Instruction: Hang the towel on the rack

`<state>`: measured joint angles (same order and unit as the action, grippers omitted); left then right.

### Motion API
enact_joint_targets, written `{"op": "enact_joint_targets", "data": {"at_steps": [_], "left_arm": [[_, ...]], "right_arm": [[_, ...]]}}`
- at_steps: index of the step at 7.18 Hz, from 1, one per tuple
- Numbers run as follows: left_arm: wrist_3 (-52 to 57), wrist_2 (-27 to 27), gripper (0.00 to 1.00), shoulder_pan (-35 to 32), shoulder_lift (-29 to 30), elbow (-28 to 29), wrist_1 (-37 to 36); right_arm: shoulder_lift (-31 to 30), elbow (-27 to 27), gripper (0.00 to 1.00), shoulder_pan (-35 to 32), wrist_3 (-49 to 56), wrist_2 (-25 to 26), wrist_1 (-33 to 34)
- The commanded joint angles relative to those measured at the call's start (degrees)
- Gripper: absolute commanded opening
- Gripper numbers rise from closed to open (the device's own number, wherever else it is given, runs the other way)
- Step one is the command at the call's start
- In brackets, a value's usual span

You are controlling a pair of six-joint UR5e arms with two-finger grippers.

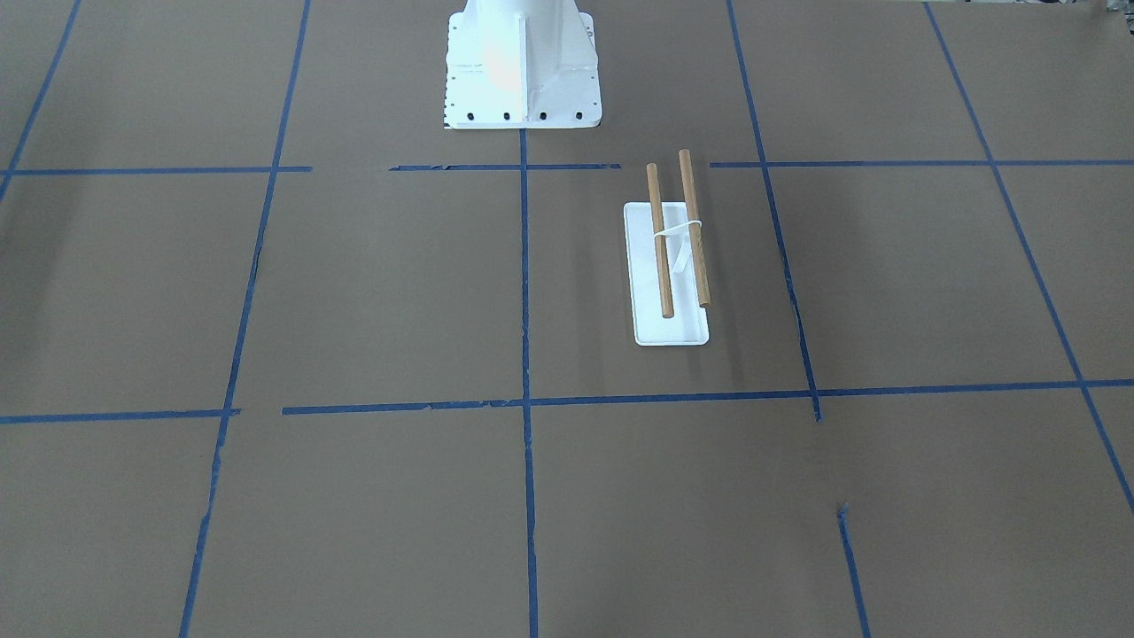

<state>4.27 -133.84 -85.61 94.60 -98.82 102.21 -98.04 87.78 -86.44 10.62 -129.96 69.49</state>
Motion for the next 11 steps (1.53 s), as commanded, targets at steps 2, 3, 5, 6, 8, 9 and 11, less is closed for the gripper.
{"op": "enact_joint_targets", "data": {"at_steps": [2, 3, 5, 6, 8, 9, 11], "left_arm": [[0.0, -0.1, 1.0, 0.0, 0.0, -0.1, 0.2], [0.0, -0.1, 1.0, 0.0, 0.0, -0.1, 0.2], [0.0, -0.1, 1.0, 0.0, 0.0, -0.1, 0.2], [0.0, -0.1, 1.0, 0.1, 0.0, -0.1, 0.2], [0.0, -0.1, 1.0, 0.1, 0.1, -0.2, 0.2], [0.0, -0.1, 1.0, 0.1, 0.0, -0.1, 0.2], [-0.1, -0.1, 1.0, 0.0, 0.0, -0.2, 0.2]], "right_arm": [[-4.5, -4.7, 1.0, 6.8, 0.8, 2.0, -11.9], [-5.9, -4.8, 0.9, 8.3, 0.9, 4.9, -12.6], [-6.3, -5.2, 0.73, 10.5, 4.3, 10.3, -12.6], [-6.4, -6.6, 0.7, 10.5, 7.7, 11.0, -12.6], [-7.7, -6.9, 0.7, 10.5, 8.5, 11.1, -12.6], [-8.4, -6.9, 0.7, 10.5, 9.7, 11.4, -12.6], [-8.3, -6.9, 0.01, 10.6, 9.8, 11.4, -12.6]]}}
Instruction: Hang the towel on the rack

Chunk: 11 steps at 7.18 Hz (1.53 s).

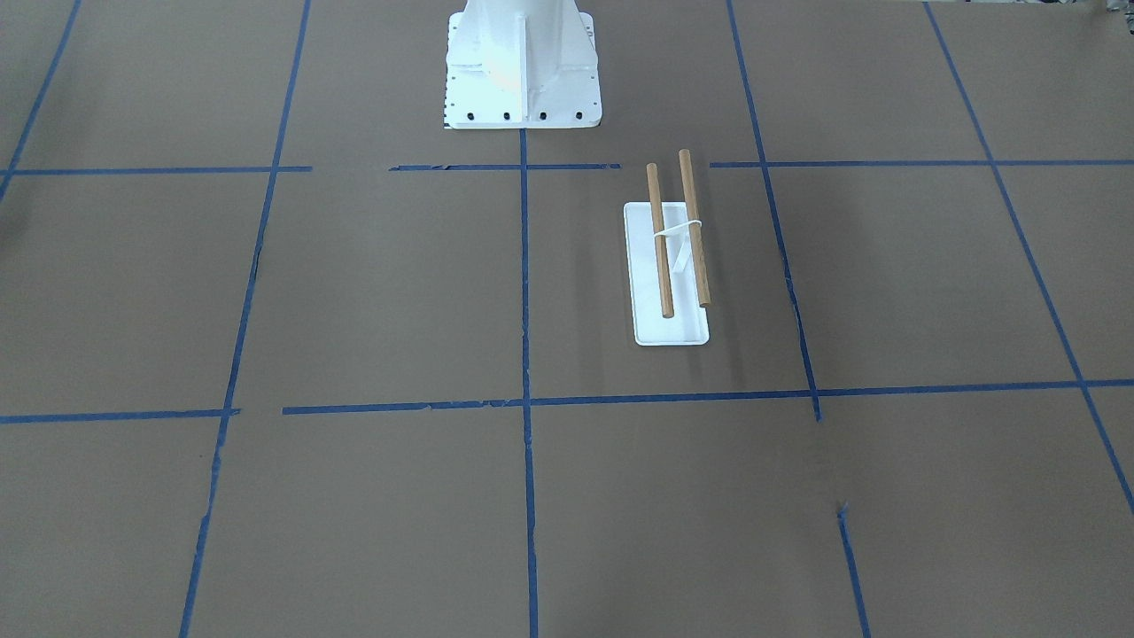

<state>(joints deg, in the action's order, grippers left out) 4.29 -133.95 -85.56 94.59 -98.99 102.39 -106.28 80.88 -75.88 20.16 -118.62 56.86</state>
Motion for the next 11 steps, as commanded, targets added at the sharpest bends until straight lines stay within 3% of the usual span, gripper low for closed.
{"op": "enact_joint_targets", "data": {"at_steps": [1, 6, 9, 11], "left_arm": [[0.0, 0.0, 1.0, 0.0, 0.0, 0.1, 0.0], [0.1, 0.0, 1.0, 0.0, 0.0, 0.2, 0.0], [0.1, 0.0, 1.0, 0.0, 0.0, 0.2, 0.0], [0.1, 0.0, 1.0, 0.0, 0.1, -0.2, 0.1]], "right_arm": [[0.4, 0.0, 0.0, 0.0, 0.3, 0.1, 0.0], [4.1, 0.6, 0.0, -0.1, 0.4, 0.3, 0.2], [3.8, 3.9, 0.0, -3.3, 1.3, -1.8, 1.5], [4.0, 11.8, 0.0, -5.6, 3.0, -3.7, 11.8]]}}
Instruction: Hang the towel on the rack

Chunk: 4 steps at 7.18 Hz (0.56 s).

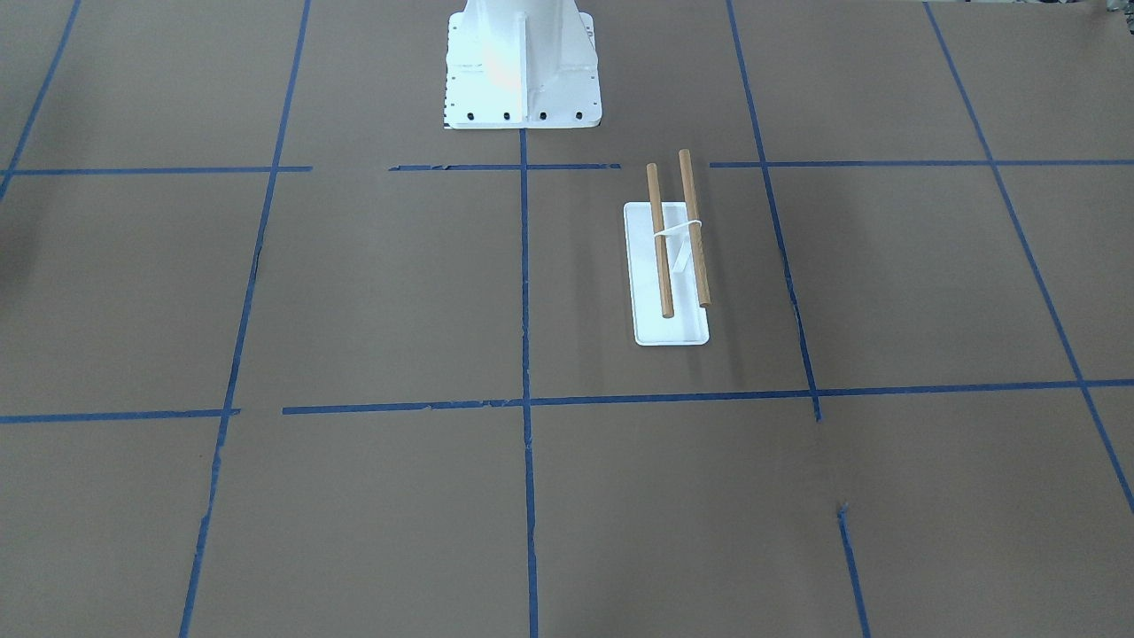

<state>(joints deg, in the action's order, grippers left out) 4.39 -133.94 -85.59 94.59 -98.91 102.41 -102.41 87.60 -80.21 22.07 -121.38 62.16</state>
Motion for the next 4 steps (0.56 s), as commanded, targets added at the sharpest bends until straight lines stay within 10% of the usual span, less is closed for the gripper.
{"op": "enact_joint_targets", "data": {"at_steps": [1, 4], "left_arm": [[-0.2, -0.1, 1.0, 0.1, 0.2, -0.1, 2.7], [-9.8, -0.1, 1.0, 0.4, 1.2, -2.7, 10.6]], "right_arm": [[1.2, 11.0, 0.0, -1.3, 1.2, -1.0, 14.0], [10.3, 17.1, 0.0, -1.4, 0.4, -3.6, 25.8]]}}
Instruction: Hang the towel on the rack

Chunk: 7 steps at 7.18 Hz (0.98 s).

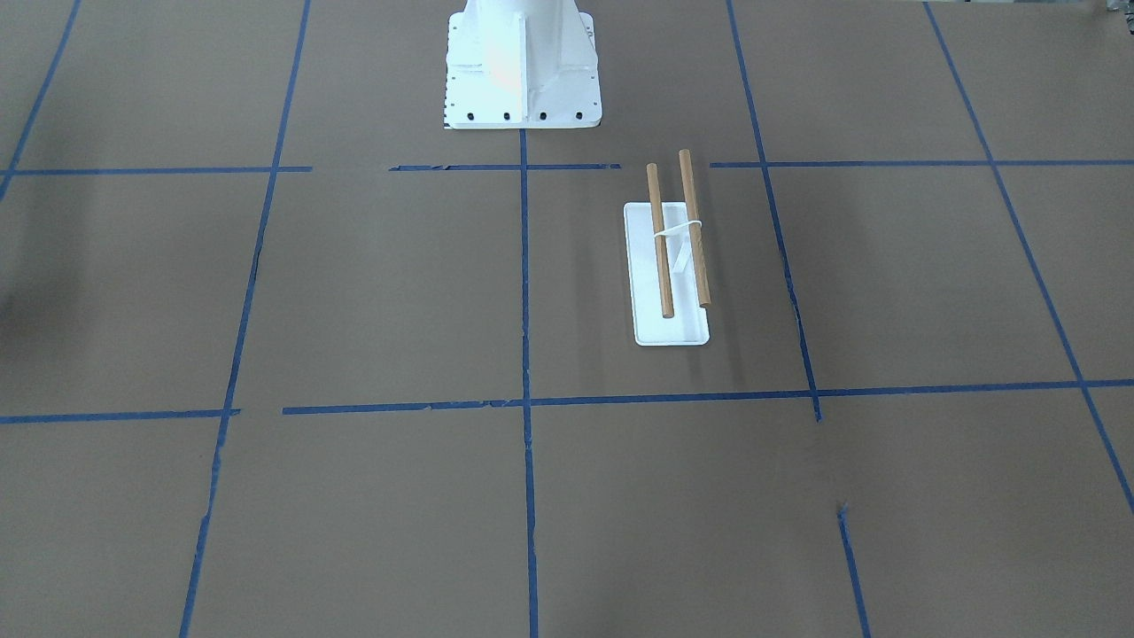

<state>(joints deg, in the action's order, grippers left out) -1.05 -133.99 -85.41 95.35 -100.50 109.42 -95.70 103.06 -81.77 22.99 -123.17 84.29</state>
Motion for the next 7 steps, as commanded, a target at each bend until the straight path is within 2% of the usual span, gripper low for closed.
{"op": "enact_joint_targets", "data": {"at_steps": [1, 2, 4, 7], "left_arm": [[-7.4, 0.0, 1.0, 2.9, 2.6, -1.1, 3.1], [-14.9, -0.5, 1.0, 5.2, 5.6, -1.1, 3.1], [-30.4, -3.4, 1.0, 8.1, 11.6, -2.1, 3.1], [-63.6, -2.9, 1.0, 18.8, 21.2, -4.1, 3.1]], "right_arm": [[6.8, 1.6, 0.0, 0.8, -1.4, -3.5, 6.2], [9.8, 1.7, 0.0, 1.7, -4.0, -4.4, 9.0], [12.7, 2.0, 0.0, 3.7, -9.4, -6.9, 9.1], [15.4, 8.9, 0.0, 9.9, -17.8, -7.7, 9.3]]}}
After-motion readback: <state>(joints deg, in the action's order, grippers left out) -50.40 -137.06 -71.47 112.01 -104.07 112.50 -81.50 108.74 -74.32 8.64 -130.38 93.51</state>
